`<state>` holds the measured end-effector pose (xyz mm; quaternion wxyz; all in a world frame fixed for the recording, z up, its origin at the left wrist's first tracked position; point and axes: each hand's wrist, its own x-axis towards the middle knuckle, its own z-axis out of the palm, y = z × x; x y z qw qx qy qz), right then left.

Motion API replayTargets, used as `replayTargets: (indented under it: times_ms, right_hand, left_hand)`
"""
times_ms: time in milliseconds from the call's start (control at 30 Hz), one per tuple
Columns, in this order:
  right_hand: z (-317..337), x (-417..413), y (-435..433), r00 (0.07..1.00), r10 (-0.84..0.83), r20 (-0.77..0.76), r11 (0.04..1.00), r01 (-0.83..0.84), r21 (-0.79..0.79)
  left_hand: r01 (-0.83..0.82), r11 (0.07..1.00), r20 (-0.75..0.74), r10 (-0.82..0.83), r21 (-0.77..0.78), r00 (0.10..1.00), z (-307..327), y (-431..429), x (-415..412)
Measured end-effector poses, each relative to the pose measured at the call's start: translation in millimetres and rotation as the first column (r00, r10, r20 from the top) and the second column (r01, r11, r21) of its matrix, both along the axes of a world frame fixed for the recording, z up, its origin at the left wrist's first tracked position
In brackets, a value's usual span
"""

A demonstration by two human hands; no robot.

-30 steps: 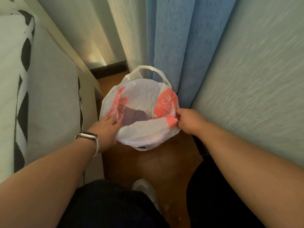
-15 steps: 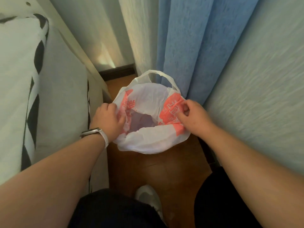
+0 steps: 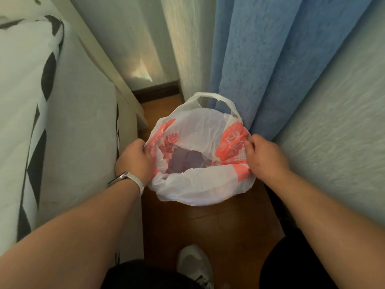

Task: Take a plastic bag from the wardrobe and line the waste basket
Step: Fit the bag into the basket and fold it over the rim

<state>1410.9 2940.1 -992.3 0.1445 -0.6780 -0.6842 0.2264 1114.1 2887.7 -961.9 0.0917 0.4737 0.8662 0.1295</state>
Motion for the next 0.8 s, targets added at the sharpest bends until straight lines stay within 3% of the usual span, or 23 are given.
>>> replayTargets:
  times_ms: [233,333,400,500,600,800]
  right_hand:
    - [-2.6,14.1,-0.6,0.995,-0.045,0.088,0.991,0.055,-0.122]
    - [1.1,14.0,-4.2,0.997,-0.033,0.072,0.983,0.045,-0.180]
    - [6.9,11.8,-3.4,0.997,-0.059,0.049,0.988,0.066,-0.141]
    - [18.5,5.5,-0.6,0.994,-0.101,-0.042,0.993,0.103,0.065]
    - [24.2,-6.8,-2.4,0.994,0.017,-0.104,0.990,-0.002,0.140]
    - [8.3,-24.1,-8.1,0.978,0.186,-0.092,0.982,-0.186,0.008]
  left_hand:
    - [-0.095,0.981,-0.011,0.095,-0.169,0.995,7.3,9.2,-0.3]
    - [-0.131,0.988,0.045,0.135,-0.085,0.990,14.1,10.5,1.6]
    - [-0.088,0.994,0.054,0.084,0.064,0.995,16.5,10.8,6.0]
    - [0.145,0.965,0.049,-0.159,0.216,0.986,11.4,9.3,19.5]
    - [0.300,0.941,0.051,-0.311,0.154,0.949,-2.6,9.0,25.7]
    - [0.277,0.960,0.125,-0.279,0.027,0.952,-24.9,7.1,16.4]
